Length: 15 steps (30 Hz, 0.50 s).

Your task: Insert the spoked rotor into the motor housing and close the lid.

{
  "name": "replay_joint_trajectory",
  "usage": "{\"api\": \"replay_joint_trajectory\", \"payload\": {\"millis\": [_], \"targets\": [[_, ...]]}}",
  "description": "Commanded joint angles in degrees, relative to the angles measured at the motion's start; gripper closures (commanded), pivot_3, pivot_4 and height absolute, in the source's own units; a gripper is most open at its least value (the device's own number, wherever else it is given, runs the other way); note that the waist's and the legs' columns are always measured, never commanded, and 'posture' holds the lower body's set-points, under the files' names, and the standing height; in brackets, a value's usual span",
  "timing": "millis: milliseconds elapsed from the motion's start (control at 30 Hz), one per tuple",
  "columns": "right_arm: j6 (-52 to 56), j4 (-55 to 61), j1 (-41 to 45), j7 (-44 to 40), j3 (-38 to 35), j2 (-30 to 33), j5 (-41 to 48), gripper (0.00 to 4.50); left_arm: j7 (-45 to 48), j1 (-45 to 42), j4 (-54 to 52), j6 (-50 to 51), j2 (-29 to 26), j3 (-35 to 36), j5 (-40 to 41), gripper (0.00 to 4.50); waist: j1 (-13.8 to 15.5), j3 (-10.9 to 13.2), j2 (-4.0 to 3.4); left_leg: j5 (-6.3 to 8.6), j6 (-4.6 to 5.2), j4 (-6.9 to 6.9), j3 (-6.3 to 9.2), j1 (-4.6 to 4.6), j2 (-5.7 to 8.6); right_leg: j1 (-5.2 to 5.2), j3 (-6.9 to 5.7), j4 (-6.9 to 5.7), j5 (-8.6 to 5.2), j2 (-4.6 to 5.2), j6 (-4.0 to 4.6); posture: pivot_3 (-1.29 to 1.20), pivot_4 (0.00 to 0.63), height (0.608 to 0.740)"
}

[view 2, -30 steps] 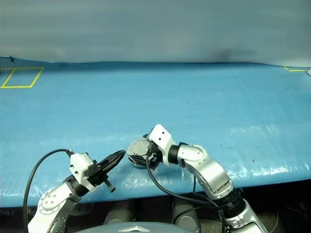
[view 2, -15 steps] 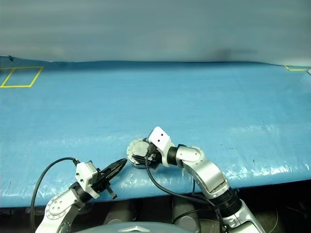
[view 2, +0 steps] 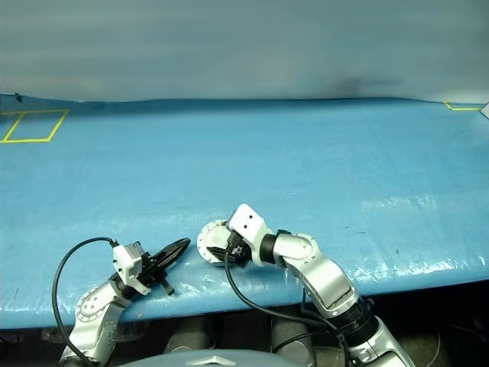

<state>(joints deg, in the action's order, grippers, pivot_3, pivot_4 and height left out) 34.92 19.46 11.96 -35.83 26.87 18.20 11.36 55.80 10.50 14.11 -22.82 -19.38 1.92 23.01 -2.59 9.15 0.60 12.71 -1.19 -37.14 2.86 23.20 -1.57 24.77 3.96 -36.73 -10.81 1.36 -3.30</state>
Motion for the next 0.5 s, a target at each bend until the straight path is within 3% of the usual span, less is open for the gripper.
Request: {"api": "replay_joint_trajectory", "payload": {"millis": [33, 300, 500], "targets": [[-1.44, 0.96, -0.25, 0.21, 0.88, -0.53, -0.83, 1.5, 2.08, 0.51, 4.84, -1.47, -0.47, 1.16, -0.04, 4.5, -0.09, -0.09, -0.11, 0.0, 0.0, 0.03, 0.0, -0.1, 0.0, -0.08, 0.0, 0.01, -0.01, 0.0, 0.01, 0.0, 0.15, 0.74], [-1.39, -0.48, 0.22, 1.75, 0.11, -2.27, -1.75, 1.5, 0.87, -0.36, 4.95, -1.98, -1.52, 2.93, 0.22, 4.5, -1.09, -0.15, -0.2, 0.01, -0.01, 0.1, 0.01, -0.29, -0.04, -0.16, -0.01, -0.02, -0.03, -0.01, 0.04, 0.0, 0.15, 0.74], [-1.39, -0.36, -0.17, 1.23, -0.1, -1.81, -1.66, 1.5, -1.54, 4.09, -13.51, 8.23, -2.55, 1.28, 3.82, 4.5, -1.41, -0.05, 0.04, 0.02, -0.03, 0.1, 0.01, -0.22, -0.06, -0.12, 0.0, 0.03, -0.03, 0.01, 0.03, 0.0, 0.15, 0.74]]}}
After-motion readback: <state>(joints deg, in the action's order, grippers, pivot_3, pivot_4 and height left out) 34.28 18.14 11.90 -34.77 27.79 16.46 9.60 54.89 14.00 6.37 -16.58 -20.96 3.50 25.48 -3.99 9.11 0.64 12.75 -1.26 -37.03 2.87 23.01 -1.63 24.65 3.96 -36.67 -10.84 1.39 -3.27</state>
